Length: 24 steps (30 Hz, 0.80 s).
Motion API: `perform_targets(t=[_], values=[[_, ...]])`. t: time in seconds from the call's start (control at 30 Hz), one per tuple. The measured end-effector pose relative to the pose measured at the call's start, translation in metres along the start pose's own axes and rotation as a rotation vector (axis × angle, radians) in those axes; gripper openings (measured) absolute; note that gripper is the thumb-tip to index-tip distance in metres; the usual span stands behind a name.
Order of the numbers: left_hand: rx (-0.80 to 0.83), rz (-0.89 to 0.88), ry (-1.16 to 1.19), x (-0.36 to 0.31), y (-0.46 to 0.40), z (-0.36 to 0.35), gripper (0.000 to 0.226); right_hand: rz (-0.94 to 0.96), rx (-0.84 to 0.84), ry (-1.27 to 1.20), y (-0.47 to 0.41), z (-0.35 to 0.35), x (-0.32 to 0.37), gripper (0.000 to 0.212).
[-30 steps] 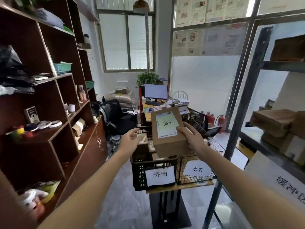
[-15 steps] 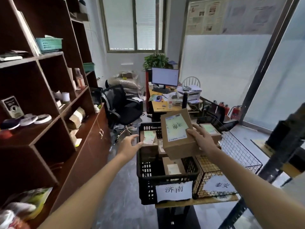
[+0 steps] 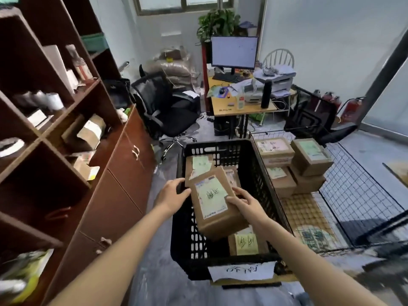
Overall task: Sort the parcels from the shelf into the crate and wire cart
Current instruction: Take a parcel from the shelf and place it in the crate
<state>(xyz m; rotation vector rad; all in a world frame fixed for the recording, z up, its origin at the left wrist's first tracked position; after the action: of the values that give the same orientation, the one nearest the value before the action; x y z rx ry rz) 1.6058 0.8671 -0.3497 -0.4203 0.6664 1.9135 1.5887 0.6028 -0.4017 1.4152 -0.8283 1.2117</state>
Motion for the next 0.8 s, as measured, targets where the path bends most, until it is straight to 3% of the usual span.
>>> perform_targets(t=[0.17, 0.43, 0.6, 0.8], values=[[0.038, 0.038, 0.025, 0.015, -0.025, -0.025, 0.051, -0.118, 0.094, 0.027, -0.018, -0.016, -0.063, 0.059], [-0.003, -0.047, -0.006, 0.040, -0.051, -0.026, 0.051, -0.182, 0.069, 0.003, -0.055, -0.058, -0.111, 0.066], [0.033, -0.046, 0.031, 0.060, -0.059, -0.028, 0.053, -0.202, 0.062, 0.202, -0.066, -0.068, -0.133, 0.078], [0.042, -0.088, 0.076, 0.056, -0.063, -0.033, 0.056, -0.048, 0.155, 0.641, -0.089, -0.064, -0.115, 0.075]])
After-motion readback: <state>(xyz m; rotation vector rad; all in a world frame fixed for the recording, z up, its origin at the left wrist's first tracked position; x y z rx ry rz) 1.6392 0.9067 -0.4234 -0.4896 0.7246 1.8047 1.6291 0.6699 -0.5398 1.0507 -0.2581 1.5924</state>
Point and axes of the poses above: each hand's wrist, its own y-axis away from the middle knuckle, its own z-axis out of the back of the hand, x = y × z, the point moved 10 cm from there along -y, towards the middle knuckle, and after that the axes turned 11 degrees about z, right-handed, at the moved point
